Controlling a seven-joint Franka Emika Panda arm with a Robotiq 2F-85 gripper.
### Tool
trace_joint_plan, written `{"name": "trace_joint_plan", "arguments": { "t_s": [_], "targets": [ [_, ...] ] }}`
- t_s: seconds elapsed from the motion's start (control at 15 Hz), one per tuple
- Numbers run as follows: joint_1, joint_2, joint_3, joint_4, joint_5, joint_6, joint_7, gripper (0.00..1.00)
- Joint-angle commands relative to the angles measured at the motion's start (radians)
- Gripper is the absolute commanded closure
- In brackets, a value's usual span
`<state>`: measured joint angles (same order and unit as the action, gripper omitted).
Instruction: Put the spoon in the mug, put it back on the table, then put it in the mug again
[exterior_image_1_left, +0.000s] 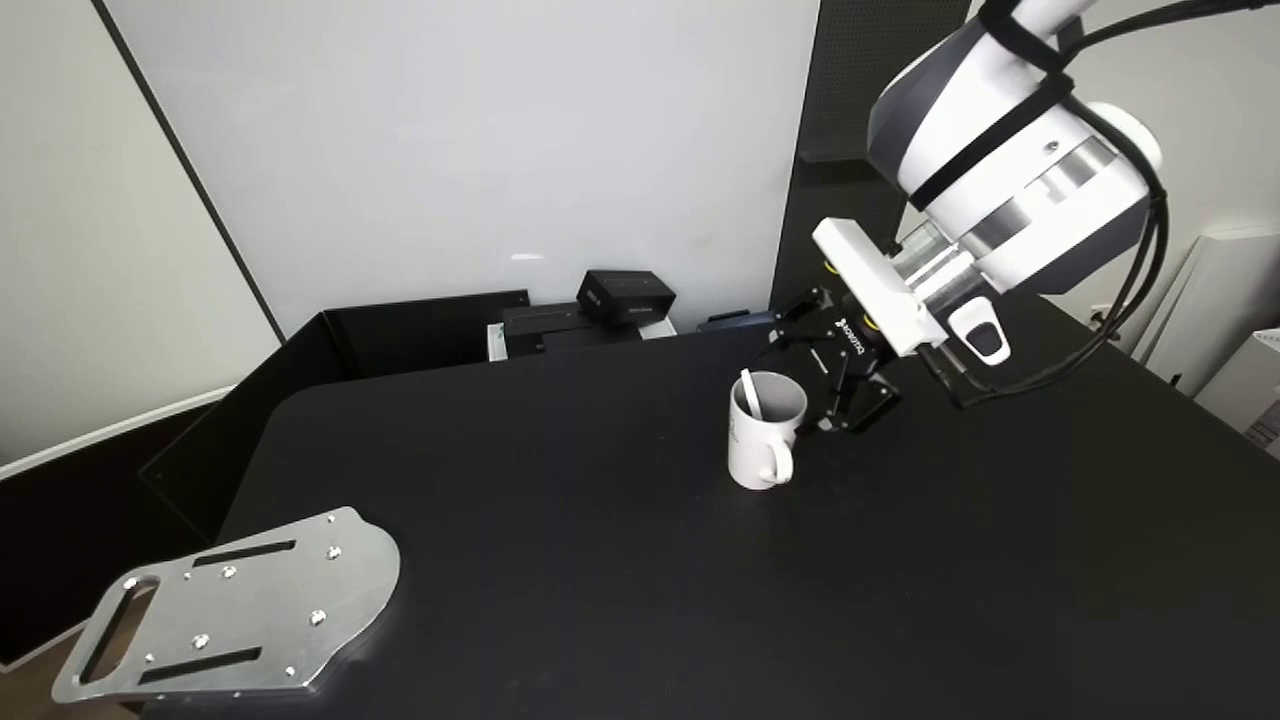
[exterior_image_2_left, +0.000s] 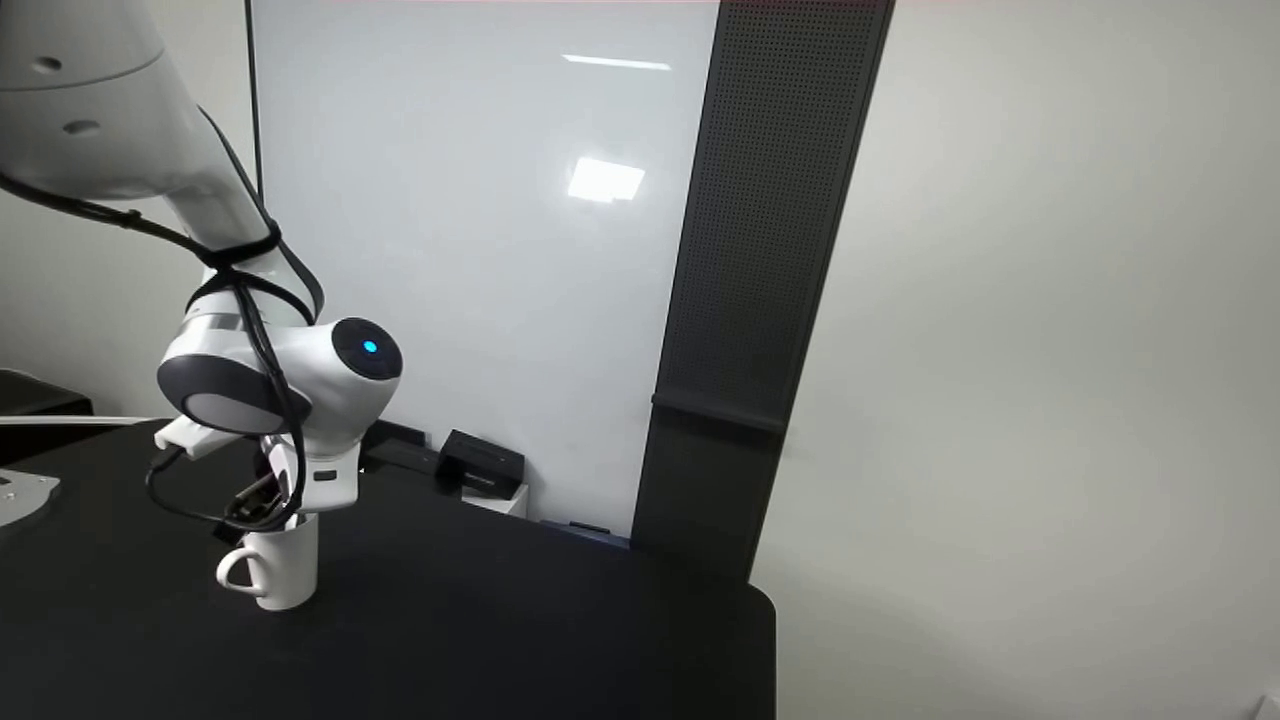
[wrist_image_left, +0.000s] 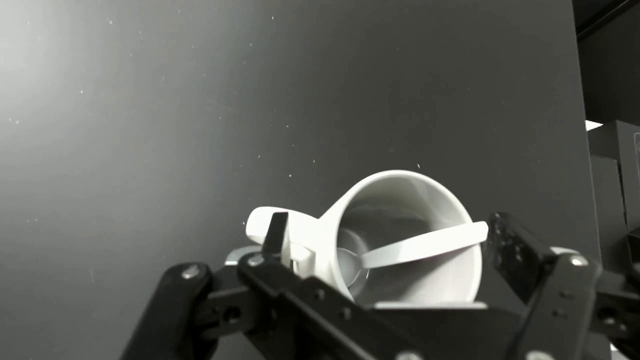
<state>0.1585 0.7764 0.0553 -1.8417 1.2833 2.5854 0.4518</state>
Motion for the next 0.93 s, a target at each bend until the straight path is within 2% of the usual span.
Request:
{"name": "trace_joint_plan", "arguments": {
  "t_s": [0.0, 0.47, 0.87],
  "targets": [
    [0.042, -0.005, -0.030, -0.003, -0.097, 0.036, 0.057, 0.00],
    [0.139, -0.012, -0.101, 0.003, -0.422, 0.031, 0.295, 0.00],
    [0.176, -0.018, -0.126, 0.024, -0.659, 0.072, 0.466, 0.00]
  ]
}}
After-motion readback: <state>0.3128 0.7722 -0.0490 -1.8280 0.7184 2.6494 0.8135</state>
